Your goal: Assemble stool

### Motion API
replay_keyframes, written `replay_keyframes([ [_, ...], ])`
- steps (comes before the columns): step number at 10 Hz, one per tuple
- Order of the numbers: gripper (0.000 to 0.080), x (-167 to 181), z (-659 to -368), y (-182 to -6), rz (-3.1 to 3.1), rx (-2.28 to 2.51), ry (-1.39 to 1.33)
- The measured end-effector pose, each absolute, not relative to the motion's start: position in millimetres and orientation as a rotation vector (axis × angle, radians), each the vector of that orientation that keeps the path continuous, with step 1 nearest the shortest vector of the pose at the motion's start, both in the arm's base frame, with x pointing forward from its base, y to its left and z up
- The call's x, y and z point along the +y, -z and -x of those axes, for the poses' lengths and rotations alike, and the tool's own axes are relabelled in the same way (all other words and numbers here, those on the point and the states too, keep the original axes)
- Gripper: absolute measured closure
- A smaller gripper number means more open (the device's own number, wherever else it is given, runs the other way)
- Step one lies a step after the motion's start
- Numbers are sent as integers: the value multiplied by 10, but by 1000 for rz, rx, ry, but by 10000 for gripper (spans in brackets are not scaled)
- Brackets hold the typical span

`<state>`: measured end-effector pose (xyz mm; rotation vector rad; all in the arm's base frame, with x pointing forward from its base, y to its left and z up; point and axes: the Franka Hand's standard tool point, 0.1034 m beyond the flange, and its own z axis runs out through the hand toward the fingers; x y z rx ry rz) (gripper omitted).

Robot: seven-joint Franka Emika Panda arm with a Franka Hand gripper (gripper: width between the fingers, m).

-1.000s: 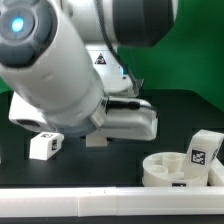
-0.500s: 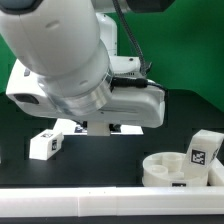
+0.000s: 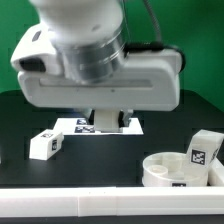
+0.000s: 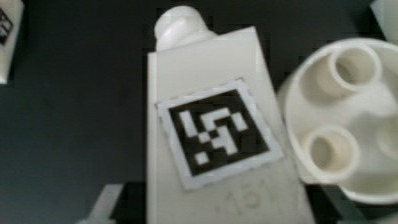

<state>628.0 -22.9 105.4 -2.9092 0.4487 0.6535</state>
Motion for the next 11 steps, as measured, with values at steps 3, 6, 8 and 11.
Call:
replay_keyframes([
  [3, 469, -237, -6474, -1054, 2986, 481, -287],
  [6, 469, -200, -6555, -1074, 3021, 538, 105],
  [8, 469, -95, -6490, -1082, 3021, 557, 367],
  [11, 469, -5, -6377, -1083, 3001, 525, 715],
])
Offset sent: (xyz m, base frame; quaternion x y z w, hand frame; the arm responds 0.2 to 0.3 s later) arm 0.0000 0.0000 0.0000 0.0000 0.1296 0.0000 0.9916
